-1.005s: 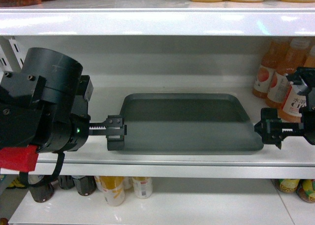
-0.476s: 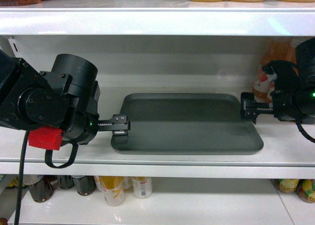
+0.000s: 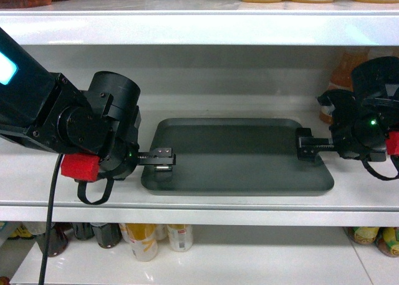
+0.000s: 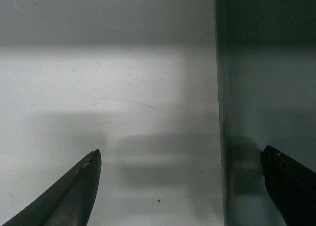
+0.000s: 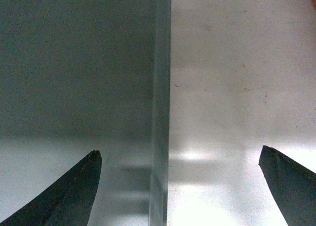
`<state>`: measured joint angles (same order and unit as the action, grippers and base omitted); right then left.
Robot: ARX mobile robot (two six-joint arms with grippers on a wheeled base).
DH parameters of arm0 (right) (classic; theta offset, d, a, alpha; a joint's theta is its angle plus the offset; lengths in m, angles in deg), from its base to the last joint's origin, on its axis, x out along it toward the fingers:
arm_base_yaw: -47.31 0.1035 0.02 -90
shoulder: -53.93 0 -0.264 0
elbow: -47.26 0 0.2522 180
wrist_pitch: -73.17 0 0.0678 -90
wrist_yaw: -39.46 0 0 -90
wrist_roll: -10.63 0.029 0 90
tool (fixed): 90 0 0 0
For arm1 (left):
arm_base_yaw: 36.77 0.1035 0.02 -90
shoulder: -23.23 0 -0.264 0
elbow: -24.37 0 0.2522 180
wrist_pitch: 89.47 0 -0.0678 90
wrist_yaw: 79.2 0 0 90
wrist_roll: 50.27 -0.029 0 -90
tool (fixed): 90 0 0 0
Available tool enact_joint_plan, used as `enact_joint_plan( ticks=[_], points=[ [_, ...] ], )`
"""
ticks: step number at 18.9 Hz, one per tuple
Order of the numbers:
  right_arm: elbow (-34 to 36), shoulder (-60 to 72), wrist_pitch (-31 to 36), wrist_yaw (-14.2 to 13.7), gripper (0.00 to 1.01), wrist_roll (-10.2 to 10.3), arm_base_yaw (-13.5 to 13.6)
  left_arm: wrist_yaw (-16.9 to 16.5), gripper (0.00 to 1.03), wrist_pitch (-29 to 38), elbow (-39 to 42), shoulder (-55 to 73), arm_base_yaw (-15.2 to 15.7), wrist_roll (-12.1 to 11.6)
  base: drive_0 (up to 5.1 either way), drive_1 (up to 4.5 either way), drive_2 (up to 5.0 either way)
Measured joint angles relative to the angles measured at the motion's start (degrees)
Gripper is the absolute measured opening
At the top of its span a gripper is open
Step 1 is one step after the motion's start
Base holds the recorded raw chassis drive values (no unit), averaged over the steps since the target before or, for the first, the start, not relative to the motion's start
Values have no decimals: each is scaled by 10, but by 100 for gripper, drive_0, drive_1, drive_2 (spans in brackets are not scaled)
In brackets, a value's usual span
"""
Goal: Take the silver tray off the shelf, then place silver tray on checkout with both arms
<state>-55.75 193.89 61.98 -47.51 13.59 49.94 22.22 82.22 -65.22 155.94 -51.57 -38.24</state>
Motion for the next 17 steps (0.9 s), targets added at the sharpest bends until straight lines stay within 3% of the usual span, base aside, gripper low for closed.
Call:
enact_joint_plan(
  ticks=[2, 5, 11, 12, 17],
  points=[
    [-11, 6, -28, -1, 89, -14, 4, -8, 87, -21, -6, 0, 0, 1, 0, 0, 0],
    [-19, 7, -53, 2, 61, -30, 8, -39, 60, -50, -13, 1, 0, 20, 0, 0, 0],
    [1, 3, -45, 9, 9, -35, 7, -58, 9, -36, 11, -5, 0, 48, 0, 0, 0],
    [9, -3, -41, 13, 4, -24, 5, -64, 3, -33, 17, -8, 1, 59, 0, 0, 0],
    [92, -42, 12, 27, 3, 11, 3, -66, 3, 14, 82, -43, 0, 73, 0, 0, 0]
  ],
)
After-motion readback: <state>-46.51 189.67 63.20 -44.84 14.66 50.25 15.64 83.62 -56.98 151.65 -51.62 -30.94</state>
